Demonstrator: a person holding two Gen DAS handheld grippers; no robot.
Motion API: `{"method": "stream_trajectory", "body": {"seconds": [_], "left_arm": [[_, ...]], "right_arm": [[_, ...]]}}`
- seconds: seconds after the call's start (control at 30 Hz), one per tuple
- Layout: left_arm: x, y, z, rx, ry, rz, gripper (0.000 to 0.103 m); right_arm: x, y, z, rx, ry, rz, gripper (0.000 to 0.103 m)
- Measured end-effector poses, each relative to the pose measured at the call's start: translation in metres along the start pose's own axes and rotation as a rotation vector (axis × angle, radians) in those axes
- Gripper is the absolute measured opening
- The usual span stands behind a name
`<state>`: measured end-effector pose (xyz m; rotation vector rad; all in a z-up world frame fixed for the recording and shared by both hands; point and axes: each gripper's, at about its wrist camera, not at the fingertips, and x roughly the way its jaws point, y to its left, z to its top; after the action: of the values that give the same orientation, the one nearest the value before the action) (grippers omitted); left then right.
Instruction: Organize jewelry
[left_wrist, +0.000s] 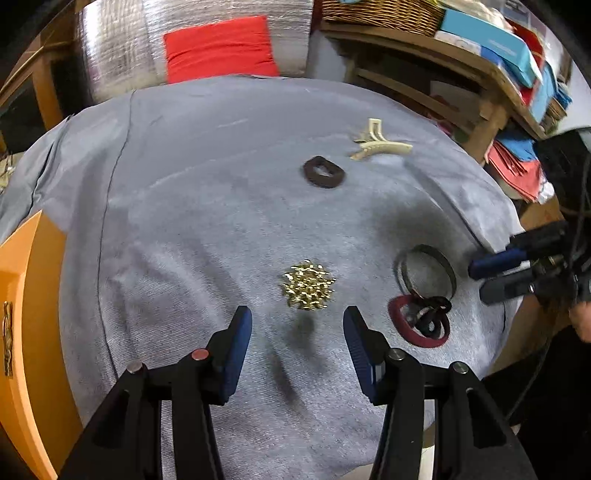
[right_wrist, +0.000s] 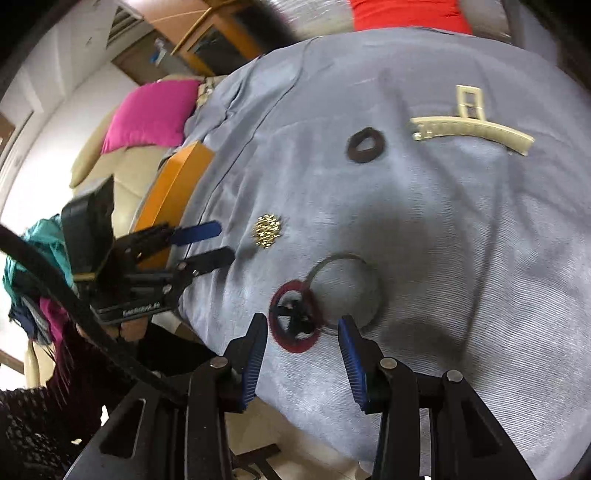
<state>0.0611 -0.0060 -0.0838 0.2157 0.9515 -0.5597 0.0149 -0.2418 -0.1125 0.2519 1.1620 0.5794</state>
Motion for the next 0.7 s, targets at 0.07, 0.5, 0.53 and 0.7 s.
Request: {"method": "stream_trajectory", "body": {"seconds": [0.07, 0.5, 0.53, 0.7], "left_arm": [[0.001, 0.004, 0.001, -0.015, 0.003, 0.014, 0.053], [0.008, 0.015, 0.003, -0.059, 0.015, 0.026, 0.053], [0.009, 0.014, 0.004, -0.058, 0.014, 0.027, 0.053], [0.017, 0.019, 0.006, -0.087, 0.024, 0.051, 0.053]], "right_arm": [[0.002, 0.004, 0.000, -0.018, -0.005, -0.013, 0.044], [0.031, 0.015, 0.000, -0.068, 0.022, -0.111, 0.009], [0.023, 0.014, 0.001, -0.056, -0.009, -0.102, 0.009], [-0.003, -0.009, 0.010, 0.064, -0.100, -0.088, 0.009]]}}
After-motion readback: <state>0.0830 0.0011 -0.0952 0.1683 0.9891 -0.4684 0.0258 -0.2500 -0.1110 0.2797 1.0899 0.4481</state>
